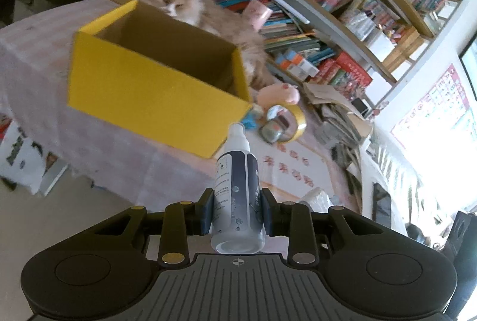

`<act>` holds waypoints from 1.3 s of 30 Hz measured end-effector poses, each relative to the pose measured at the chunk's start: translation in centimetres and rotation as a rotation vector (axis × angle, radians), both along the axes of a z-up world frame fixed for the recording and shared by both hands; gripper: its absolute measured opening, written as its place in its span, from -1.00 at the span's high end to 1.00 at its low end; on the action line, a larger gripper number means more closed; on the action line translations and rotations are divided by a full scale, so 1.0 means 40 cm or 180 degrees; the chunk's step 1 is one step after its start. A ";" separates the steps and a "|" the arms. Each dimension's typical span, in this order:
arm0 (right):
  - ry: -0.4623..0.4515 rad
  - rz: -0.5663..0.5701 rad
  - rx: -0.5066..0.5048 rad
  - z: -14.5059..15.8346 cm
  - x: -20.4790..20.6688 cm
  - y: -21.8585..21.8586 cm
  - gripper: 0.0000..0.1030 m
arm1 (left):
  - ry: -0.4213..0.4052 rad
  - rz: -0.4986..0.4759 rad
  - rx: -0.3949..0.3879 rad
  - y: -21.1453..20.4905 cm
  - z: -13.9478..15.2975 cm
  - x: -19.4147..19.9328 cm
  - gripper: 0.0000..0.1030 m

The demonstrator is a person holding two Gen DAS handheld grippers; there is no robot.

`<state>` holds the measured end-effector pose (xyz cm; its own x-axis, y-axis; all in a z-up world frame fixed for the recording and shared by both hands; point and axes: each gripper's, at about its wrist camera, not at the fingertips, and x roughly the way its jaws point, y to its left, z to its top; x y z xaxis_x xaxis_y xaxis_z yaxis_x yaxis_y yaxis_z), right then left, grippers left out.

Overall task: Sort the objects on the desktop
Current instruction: 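Carry the spray bottle and charger toward the yellow box with both grippers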

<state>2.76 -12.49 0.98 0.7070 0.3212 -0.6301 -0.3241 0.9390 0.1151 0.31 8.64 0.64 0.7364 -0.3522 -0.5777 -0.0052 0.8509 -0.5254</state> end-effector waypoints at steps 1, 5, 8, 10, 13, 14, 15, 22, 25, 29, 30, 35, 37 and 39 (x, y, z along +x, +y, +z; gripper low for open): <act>0.0012 0.0030 0.0006 -0.002 -0.008 0.013 -0.33 | 0.0011 0.0020 0.0005 0.011 0.000 -0.008 0.41; 0.0056 0.0151 0.0012 -0.002 -0.035 0.061 -0.33 | 0.0057 0.0067 0.0028 0.046 0.001 -0.042 0.41; 0.0059 0.0235 0.0007 0.000 -0.048 0.091 -0.33 | 0.0052 0.0104 0.0034 0.069 0.003 -0.062 0.41; 0.0052 0.0277 -0.0006 0.001 -0.056 0.108 -0.33 | 0.0042 0.0132 0.0020 0.081 0.002 -0.072 0.40; 0.0048 0.0318 -0.0009 0.002 -0.061 0.125 -0.33 | 0.0022 0.0190 0.0000 0.101 0.002 -0.085 0.41; 0.0044 0.0318 -0.0010 0.003 -0.062 0.131 -0.33 | 0.0009 0.0213 -0.0008 0.107 0.003 -0.089 0.41; 0.0043 0.0329 -0.0010 0.003 -0.062 0.136 -0.33 | 0.0001 0.0229 -0.0014 0.113 0.002 -0.093 0.41; 0.0001 0.0396 -0.0024 0.008 -0.062 0.165 -0.33 | -0.0026 0.0300 -0.0055 0.141 0.000 -0.099 0.41; -0.0009 0.0416 -0.0030 0.010 -0.059 0.172 -0.33 | -0.0041 0.0319 -0.0059 0.149 0.000 -0.101 0.41; -0.0009 0.0449 -0.0033 0.010 -0.053 0.183 -0.33 | -0.0043 0.0337 -0.0059 0.157 -0.002 -0.098 0.41; -0.0009 0.0457 -0.0035 0.010 -0.053 0.187 -0.33 | -0.0039 0.0342 -0.0060 0.160 -0.003 -0.098 0.41; 0.0004 0.0488 -0.0035 0.008 -0.045 0.197 -0.33 | 0.0000 0.0366 -0.0072 0.171 -0.008 -0.092 0.41; 0.0015 0.0493 -0.0033 0.008 -0.040 0.200 -0.33 | 0.0025 0.0377 -0.0073 0.175 -0.010 -0.088 0.41; 0.0028 0.0506 -0.0032 0.008 -0.035 0.203 -0.33 | 0.0037 0.0387 -0.0072 0.177 -0.011 -0.086 0.41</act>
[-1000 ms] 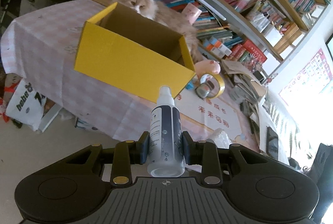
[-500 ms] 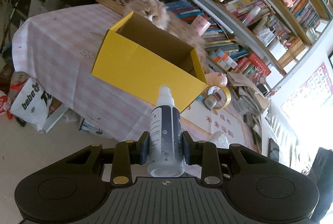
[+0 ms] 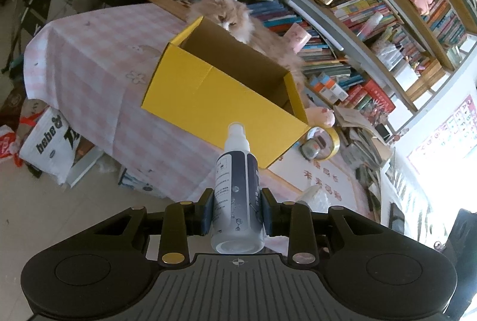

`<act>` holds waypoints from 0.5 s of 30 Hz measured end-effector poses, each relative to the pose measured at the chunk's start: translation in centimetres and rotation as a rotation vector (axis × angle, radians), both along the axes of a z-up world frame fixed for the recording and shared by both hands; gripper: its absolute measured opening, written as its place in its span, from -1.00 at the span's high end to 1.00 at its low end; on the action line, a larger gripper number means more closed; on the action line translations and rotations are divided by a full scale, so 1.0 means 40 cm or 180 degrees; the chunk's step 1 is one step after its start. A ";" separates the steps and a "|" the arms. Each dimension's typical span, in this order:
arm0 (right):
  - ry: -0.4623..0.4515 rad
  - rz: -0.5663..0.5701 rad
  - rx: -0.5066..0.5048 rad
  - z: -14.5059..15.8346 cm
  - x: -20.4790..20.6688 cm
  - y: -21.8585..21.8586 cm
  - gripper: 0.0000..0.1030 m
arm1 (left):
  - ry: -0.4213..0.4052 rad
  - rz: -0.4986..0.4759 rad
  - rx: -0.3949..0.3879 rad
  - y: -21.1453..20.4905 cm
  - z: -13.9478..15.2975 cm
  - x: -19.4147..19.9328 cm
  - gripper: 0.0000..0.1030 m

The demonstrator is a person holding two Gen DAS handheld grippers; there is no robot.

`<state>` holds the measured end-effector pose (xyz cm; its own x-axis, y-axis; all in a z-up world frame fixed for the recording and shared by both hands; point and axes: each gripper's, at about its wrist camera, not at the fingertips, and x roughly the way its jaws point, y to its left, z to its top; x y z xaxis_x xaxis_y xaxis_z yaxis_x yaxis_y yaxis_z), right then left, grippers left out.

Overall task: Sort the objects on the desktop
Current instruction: 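Carry the spray bottle and charger toward the yellow box with both grippers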

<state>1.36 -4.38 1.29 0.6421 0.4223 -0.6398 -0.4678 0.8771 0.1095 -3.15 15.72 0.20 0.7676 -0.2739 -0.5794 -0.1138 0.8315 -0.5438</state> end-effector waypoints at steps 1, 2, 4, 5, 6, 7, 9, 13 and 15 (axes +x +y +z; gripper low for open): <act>0.0005 0.0008 -0.0003 0.000 0.003 0.001 -0.33 | 0.0004 0.0000 0.0000 0.000 0.000 0.002 0.41; 0.0012 0.0019 -0.0007 -0.001 0.005 0.003 -0.33 | 0.0011 0.0000 -0.0004 0.000 -0.001 0.005 0.41; 0.0025 0.0040 -0.0013 -0.002 0.011 0.005 -0.33 | 0.0020 -0.0005 -0.0013 0.000 -0.003 0.010 0.41; 0.0031 0.0049 -0.0014 -0.003 0.014 0.005 -0.33 | 0.0021 -0.0006 -0.0020 0.000 -0.004 0.013 0.41; 0.0033 0.0057 -0.0019 -0.005 0.016 0.005 -0.33 | 0.0018 -0.0007 -0.0026 0.001 -0.006 0.016 0.41; 0.0031 0.0067 -0.0027 -0.005 0.019 0.006 -0.33 | 0.0011 -0.0009 -0.0031 0.002 -0.006 0.021 0.41; 0.0001 0.0091 -0.0035 -0.002 0.028 0.006 -0.33 | -0.0032 -0.0012 -0.0052 0.003 -0.004 0.029 0.41; -0.0150 0.0131 -0.0056 0.012 0.053 0.008 -0.33 | -0.0113 -0.0011 0.0013 -0.001 0.011 0.059 0.40; -0.0220 0.0178 -0.0060 0.020 0.070 0.011 -0.33 | -0.0166 -0.0009 0.0013 -0.001 0.022 0.080 0.40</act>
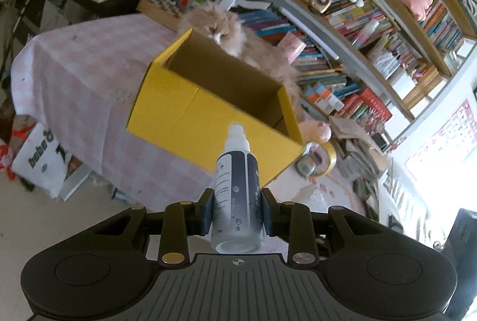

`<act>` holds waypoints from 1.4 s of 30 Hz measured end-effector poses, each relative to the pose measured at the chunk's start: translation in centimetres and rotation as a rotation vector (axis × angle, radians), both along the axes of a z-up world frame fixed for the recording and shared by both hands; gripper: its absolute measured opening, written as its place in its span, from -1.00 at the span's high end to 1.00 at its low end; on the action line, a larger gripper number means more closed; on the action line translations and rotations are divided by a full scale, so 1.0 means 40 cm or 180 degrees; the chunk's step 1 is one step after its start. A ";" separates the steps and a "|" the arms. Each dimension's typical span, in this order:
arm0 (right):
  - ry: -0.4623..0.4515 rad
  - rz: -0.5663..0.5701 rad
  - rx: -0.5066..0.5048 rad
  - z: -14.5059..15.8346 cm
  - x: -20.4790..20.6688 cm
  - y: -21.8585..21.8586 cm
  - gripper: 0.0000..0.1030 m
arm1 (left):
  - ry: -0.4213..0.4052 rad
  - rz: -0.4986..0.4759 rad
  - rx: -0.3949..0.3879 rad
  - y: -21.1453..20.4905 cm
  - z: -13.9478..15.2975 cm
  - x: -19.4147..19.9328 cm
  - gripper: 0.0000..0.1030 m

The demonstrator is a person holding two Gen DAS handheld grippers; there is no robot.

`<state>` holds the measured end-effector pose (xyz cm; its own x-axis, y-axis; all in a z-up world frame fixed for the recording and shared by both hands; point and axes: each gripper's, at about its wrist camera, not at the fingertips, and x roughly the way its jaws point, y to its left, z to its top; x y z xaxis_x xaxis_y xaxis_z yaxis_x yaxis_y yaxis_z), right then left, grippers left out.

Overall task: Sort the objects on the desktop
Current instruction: 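Carry the spray bottle and charger toward the yellow box with both grippers, then lower the bottle and charger into the box and open both grippers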

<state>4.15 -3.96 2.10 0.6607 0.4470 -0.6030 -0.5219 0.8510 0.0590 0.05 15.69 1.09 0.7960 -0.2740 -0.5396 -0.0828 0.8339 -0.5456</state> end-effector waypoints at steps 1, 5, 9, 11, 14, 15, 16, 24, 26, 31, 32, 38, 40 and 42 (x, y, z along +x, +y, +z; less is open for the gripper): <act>-0.0030 0.0028 0.0001 0.005 0.011 0.002 -0.33 | -0.0026 -0.0001 0.0016 -0.001 0.007 0.011 0.40; -0.0068 0.0112 0.0069 0.027 0.069 0.010 -0.33 | -0.0151 -0.0018 0.0160 -0.006 0.041 0.063 0.41; -0.0140 0.0187 0.0111 0.051 0.133 0.014 -0.33 | -0.0226 0.0036 0.0279 -0.003 0.062 0.121 0.40; -0.0169 0.0229 0.0133 0.064 0.170 0.014 -0.33 | -0.0219 0.0062 0.0313 0.002 0.066 0.153 0.40; -0.0219 0.0320 0.0101 0.079 0.230 0.020 -0.33 | -0.0177 0.0055 0.0383 0.009 0.071 0.206 0.40; -0.0240 0.0361 0.0069 0.081 0.254 0.023 -0.33 | -0.0156 0.0038 0.0421 0.010 0.072 0.228 0.40; -0.0245 0.0404 0.0031 0.083 0.277 0.027 -0.33 | -0.0143 0.0016 0.0457 0.009 0.073 0.246 0.40; -0.0196 0.0881 -0.0494 0.042 0.491 0.100 -0.33 | 0.0058 -0.0154 0.0855 0.004 0.055 0.431 0.40; -0.0204 0.1036 -0.0696 0.022 0.532 0.128 -0.33 | 0.0143 -0.0258 0.1050 -0.007 0.047 0.481 0.40; -0.0163 0.1365 -0.1164 -0.028 0.613 0.193 -0.33 | 0.0376 -0.0507 0.1399 -0.030 0.016 0.574 0.40; -0.0137 0.1432 -0.1259 -0.038 0.625 0.205 -0.33 | 0.0437 -0.0530 0.1437 -0.030 0.005 0.591 0.40; -0.0012 0.1704 -0.1631 -0.082 0.677 0.254 -0.33 | 0.0717 -0.0677 0.1725 -0.050 -0.040 0.648 0.40; -0.0001 0.1833 -0.1733 -0.087 0.680 0.265 -0.34 | 0.0789 -0.0732 0.1813 -0.059 -0.048 0.656 0.40; 0.0060 0.1892 -0.1828 -0.095 0.686 0.273 -0.34 | 0.0882 -0.0743 0.1878 -0.062 -0.058 0.667 0.40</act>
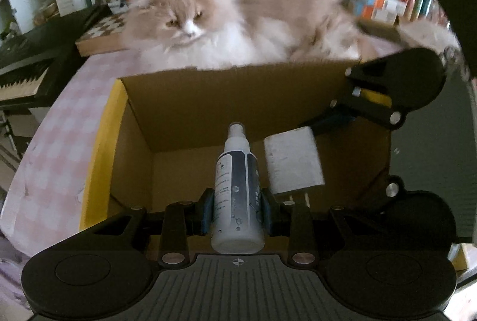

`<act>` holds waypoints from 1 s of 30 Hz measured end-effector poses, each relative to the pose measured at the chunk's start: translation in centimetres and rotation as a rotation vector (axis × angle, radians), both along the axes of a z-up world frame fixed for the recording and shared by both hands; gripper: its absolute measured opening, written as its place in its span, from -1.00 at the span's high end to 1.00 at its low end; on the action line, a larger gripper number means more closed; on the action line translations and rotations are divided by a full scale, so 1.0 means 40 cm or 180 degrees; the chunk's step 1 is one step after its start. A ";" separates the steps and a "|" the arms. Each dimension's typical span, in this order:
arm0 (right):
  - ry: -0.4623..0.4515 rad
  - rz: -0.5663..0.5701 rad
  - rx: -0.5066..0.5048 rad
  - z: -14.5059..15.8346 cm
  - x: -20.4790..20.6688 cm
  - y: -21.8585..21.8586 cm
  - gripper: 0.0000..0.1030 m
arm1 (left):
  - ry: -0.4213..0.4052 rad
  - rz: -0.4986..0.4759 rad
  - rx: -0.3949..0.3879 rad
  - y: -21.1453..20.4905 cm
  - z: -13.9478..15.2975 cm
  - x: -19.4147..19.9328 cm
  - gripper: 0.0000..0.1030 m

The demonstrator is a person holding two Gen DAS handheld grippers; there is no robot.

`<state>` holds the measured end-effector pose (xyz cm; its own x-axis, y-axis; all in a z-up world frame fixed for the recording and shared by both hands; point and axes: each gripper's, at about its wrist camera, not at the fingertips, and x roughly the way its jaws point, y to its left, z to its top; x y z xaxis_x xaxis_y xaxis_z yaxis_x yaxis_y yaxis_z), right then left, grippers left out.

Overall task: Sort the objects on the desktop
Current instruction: 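Lower the bottle and charger into the box and open both grippers, then lift both grippers out of the box and move back over the table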

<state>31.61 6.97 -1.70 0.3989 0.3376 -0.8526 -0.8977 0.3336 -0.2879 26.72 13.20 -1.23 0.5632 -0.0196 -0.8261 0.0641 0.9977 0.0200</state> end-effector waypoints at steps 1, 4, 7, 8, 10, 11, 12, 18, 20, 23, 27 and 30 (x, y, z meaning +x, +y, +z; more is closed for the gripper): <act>0.0021 -0.0001 -0.0007 -0.001 0.004 0.002 -0.34 | 0.0023 0.0014 0.0024 0.001 -0.004 0.003 0.39; 0.0035 -0.0054 0.0021 0.001 0.009 -0.003 -0.34 | 0.0041 0.0057 0.0026 0.009 -0.008 0.006 0.39; -0.0002 -0.0143 0.0096 0.008 0.011 -0.010 -0.35 | -0.0070 0.0040 -0.0011 0.010 0.002 -0.002 0.31; -0.0039 -0.0171 0.0108 0.010 0.010 -0.011 -0.44 | -0.0104 0.0036 -0.0005 0.009 0.005 -0.003 0.27; -0.0123 -0.0208 0.0147 0.014 0.010 -0.016 -0.49 | -0.0202 0.0060 0.0019 0.010 0.018 -0.014 -0.08; -0.0156 -0.0235 0.0184 0.019 0.008 -0.022 -0.51 | -0.0279 0.0077 0.0010 0.012 0.028 -0.023 -0.18; -0.0166 -0.0266 0.0232 0.025 0.006 -0.030 -0.52 | -0.0343 0.0098 -0.0001 0.014 0.037 -0.029 -0.33; -0.0260 -0.0519 0.0683 0.096 -0.042 -0.088 -0.53 | -0.0715 0.0125 -0.0016 0.016 0.105 -0.092 -0.50; -0.0313 -0.0598 0.0825 0.123 -0.065 -0.104 -0.53 | -0.0817 0.0134 -0.0024 0.015 0.128 -0.115 -0.55; -0.0388 -0.0726 0.1028 0.162 -0.104 -0.129 -0.54 | -0.0995 0.0139 -0.0002 0.015 0.165 -0.158 -0.66; -0.0530 -0.0893 0.1273 0.209 -0.169 -0.165 -0.55 | -0.1182 0.0190 0.0010 0.014 0.201 -0.221 -0.77; -0.0675 -0.1012 0.1430 0.239 -0.225 -0.189 -0.56 | -0.1322 0.0246 -0.0004 0.019 0.222 -0.278 -0.84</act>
